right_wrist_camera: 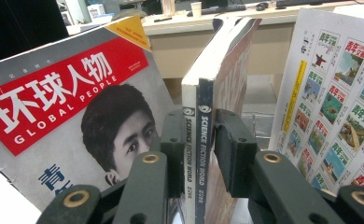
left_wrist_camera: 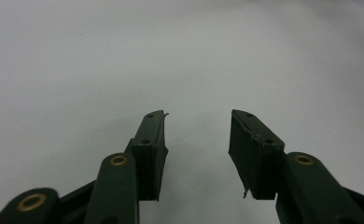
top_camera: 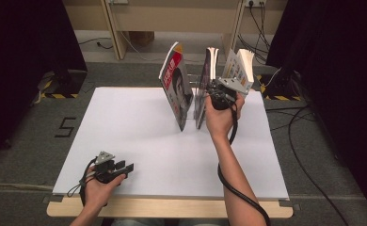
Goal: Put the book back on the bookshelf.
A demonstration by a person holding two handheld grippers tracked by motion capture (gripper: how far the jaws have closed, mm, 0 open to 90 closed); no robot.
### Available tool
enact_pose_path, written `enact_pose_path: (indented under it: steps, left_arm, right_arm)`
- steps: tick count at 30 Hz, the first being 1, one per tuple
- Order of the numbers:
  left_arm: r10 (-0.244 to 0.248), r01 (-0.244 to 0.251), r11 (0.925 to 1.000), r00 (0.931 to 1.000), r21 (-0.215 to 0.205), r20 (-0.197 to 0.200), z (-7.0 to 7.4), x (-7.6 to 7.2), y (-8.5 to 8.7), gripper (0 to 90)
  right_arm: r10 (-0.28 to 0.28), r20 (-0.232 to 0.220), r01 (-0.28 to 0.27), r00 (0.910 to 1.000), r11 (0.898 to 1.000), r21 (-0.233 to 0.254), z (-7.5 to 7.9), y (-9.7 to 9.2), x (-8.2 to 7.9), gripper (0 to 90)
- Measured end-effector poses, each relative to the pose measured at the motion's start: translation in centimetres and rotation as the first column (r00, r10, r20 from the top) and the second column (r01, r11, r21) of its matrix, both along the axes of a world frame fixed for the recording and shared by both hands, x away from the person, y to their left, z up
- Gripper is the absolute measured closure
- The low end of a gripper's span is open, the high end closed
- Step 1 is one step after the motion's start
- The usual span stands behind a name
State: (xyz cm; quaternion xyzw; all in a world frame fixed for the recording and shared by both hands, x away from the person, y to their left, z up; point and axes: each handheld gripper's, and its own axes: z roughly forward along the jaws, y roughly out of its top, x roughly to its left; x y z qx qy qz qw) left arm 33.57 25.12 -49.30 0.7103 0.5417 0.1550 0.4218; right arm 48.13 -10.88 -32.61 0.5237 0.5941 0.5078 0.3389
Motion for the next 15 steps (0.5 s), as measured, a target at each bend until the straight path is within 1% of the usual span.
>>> enact_pose_path:
  steps: [15]
  left_arm:
    - [-0.003,0.003,1.0,1.0,0.002,-0.001,0.01,0.0,-0.05,55.3]
  right_arm:
    - [0.013,0.004,-0.013,0.9999,1.0,-0.005,-0.03,0.46,-0.03,73.9]
